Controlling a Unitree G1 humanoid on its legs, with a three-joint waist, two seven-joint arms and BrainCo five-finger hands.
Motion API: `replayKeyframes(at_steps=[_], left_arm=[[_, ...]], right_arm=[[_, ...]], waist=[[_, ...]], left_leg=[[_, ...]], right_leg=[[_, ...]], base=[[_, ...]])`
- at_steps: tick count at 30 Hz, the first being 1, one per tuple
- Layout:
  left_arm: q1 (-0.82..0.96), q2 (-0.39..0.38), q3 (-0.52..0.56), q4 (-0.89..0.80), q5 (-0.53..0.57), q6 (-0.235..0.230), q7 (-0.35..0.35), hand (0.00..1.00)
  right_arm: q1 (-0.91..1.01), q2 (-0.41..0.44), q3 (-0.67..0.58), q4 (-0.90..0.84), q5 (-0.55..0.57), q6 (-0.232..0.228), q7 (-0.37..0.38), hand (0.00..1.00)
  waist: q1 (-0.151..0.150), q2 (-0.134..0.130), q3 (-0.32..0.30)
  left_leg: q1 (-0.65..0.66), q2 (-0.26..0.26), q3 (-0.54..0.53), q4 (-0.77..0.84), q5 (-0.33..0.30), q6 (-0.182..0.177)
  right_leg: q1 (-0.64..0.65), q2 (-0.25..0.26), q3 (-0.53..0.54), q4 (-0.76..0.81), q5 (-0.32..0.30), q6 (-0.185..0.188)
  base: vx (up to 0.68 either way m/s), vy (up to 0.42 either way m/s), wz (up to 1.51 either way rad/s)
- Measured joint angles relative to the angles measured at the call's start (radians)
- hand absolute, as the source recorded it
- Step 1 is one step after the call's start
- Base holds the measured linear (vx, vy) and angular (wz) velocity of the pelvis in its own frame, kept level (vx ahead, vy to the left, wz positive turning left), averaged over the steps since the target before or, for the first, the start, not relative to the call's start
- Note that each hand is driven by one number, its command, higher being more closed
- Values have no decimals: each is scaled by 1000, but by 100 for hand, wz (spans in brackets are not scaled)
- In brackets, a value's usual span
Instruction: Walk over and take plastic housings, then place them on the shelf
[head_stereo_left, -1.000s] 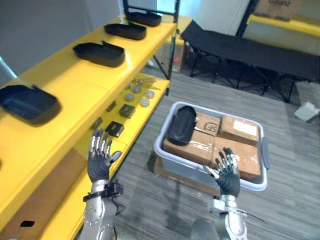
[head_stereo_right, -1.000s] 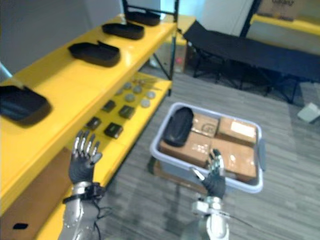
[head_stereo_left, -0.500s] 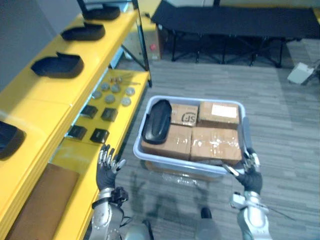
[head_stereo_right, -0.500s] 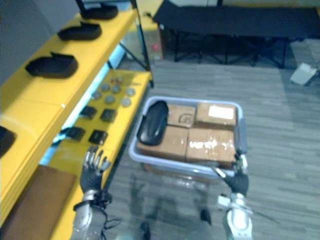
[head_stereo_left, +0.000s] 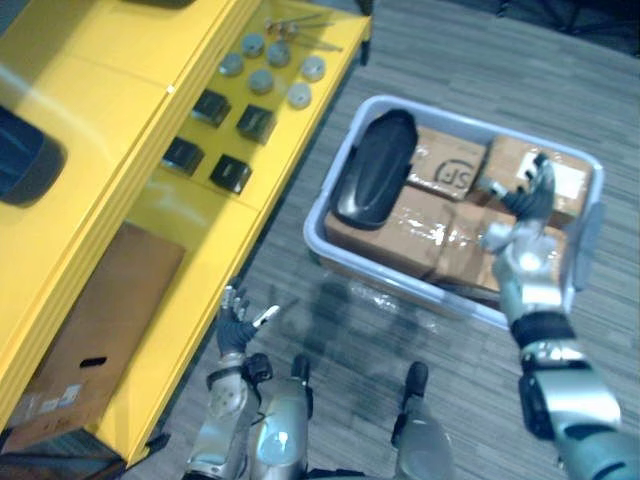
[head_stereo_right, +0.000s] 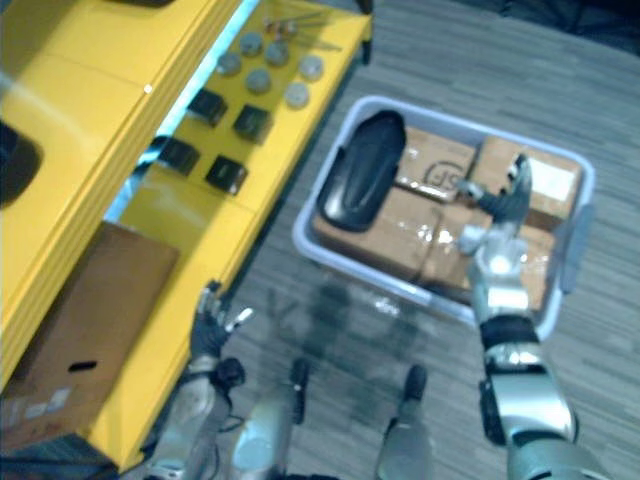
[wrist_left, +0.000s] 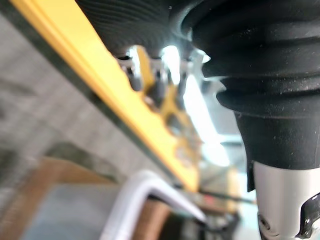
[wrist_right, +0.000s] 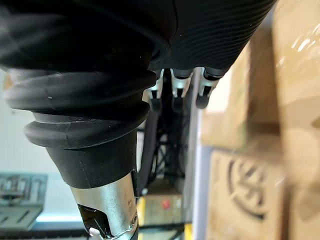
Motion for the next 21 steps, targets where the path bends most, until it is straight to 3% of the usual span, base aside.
replayKeyframes(at_steps=[6,11,14,21], left_arm=[[-3,-1,-64,156,64,-12,-28,0],[-6,-7,-111,261,74,-17,-38,0],[-3,-16,-125,294,72,-21,-43,0],[-3,-29,-153,325,53,-62,-55,0]], right_arm=[[-124,-27,69,144,19,93,8,0],[-210,-67,102,181,19,143,21,0],[-220,-97,103,216,19,189,21,0],[-239,-108,104,273,15,260,20,0]], waist=[[60,12,9],[92,56,35],[98,77,46],[101,93,51]], left_leg=[[-34,-9,-27,26,0,0],[-67,-12,-33,53,0,2],[-70,-14,-47,58,3,6],[-87,-21,-55,42,28,7]], right_leg=[[-7,-5,-35,8,1,0],[-35,-9,-64,34,1,0],[-34,-11,-85,50,-1,-2],[-53,-20,-114,60,-4,-3]], base=[[-22,15,13],[-65,13,3],[-64,5,9],[-44,3,5]])
